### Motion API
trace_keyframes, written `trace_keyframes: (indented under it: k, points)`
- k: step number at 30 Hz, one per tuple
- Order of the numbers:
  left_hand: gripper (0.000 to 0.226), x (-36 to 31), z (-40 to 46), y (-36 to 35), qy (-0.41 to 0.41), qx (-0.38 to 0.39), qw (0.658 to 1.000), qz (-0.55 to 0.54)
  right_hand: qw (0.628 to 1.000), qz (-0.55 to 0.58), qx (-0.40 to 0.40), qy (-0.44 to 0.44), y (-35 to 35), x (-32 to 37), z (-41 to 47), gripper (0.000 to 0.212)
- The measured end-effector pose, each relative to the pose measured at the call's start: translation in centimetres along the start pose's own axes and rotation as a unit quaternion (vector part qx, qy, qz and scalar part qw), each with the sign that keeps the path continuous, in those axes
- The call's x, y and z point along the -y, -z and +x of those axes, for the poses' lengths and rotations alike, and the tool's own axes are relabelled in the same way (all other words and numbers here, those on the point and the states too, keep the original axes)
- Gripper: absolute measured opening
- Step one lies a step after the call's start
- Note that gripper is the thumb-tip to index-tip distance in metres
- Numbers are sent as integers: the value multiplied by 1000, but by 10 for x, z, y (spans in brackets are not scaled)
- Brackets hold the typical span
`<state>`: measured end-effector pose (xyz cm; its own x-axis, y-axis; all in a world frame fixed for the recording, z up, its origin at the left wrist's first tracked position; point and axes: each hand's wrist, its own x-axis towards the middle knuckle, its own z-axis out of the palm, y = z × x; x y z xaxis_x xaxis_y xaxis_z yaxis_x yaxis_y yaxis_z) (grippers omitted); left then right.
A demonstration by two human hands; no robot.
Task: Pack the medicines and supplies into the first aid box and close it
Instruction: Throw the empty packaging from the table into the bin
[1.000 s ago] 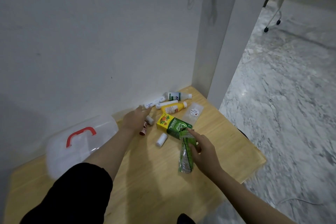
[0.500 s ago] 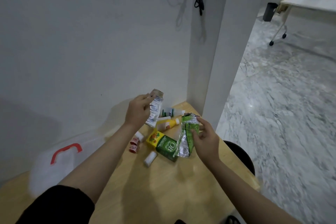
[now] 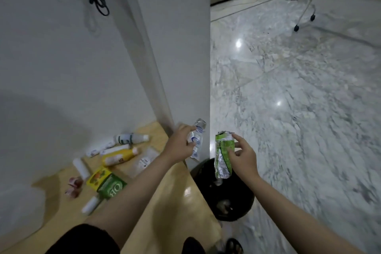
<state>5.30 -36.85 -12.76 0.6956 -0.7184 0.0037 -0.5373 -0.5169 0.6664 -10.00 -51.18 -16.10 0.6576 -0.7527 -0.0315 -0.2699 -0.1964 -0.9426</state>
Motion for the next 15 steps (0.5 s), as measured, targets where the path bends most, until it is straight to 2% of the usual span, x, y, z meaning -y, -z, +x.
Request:
trace_keyframes:
  k: [7,12,15]
  points:
    - [59,-20,31,-107,92,154,983,44,993,-46,71,-86,48,-70,25,47]
    - [61,-13,42,-167,158,223,958,86,980,-104,128,-114,49,-123,35,44]
    - [56,-7,49,-193,183,252,946,91,963,-144,180,-140,45,-145,47,52]
